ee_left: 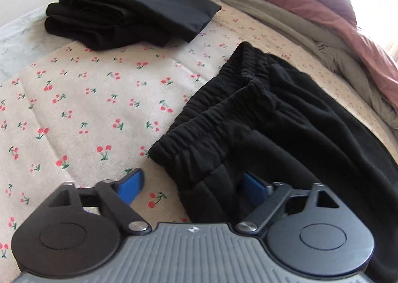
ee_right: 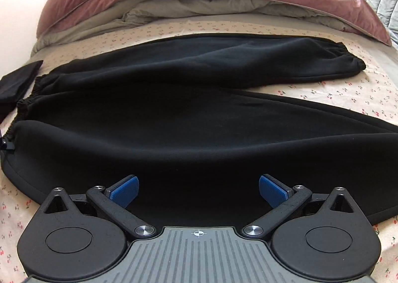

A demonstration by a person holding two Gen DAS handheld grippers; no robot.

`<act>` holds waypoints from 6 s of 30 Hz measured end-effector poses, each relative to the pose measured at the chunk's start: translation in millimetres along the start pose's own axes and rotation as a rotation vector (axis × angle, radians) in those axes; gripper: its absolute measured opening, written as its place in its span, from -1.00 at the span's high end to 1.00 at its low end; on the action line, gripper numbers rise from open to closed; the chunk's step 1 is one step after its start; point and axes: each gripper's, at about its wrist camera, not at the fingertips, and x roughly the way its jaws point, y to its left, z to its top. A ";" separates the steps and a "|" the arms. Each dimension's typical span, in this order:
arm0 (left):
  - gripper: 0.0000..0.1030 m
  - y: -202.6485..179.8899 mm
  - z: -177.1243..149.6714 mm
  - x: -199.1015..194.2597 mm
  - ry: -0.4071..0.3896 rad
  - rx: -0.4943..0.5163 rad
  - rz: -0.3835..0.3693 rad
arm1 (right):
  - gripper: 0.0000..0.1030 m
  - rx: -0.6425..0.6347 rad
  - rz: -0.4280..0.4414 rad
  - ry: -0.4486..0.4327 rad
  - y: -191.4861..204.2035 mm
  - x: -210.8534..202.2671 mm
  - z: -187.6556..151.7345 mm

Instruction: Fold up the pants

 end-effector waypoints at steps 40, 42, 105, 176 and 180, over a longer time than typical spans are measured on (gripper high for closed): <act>0.45 80.6 16.2 -18.1 -0.035 -0.103 0.009 | -0.46 0.507 -0.407 0.133 -257.8 -22.7 -48.5; 0.48 83.6 18.0 -21.9 -0.041 -0.121 -0.004 | -0.24 0.462 -0.432 0.153 -256.9 -17.4 -48.7; 0.72 -74.1 86.1 84.5 -0.397 0.284 0.109 | -0.40 0.154 -0.300 0.063 -140.1 23.8 11.5; 0.75 -49.8 101.7 11.5 -0.334 0.624 -0.316 | 0.73 0.281 -0.090 -0.519 -335.8 -2.5 121.8; 0.04 -15.6 31.1 11.0 -0.194 0.924 -0.154 | 0.60 0.366 -0.087 -0.196 -360.5 8.1 18.7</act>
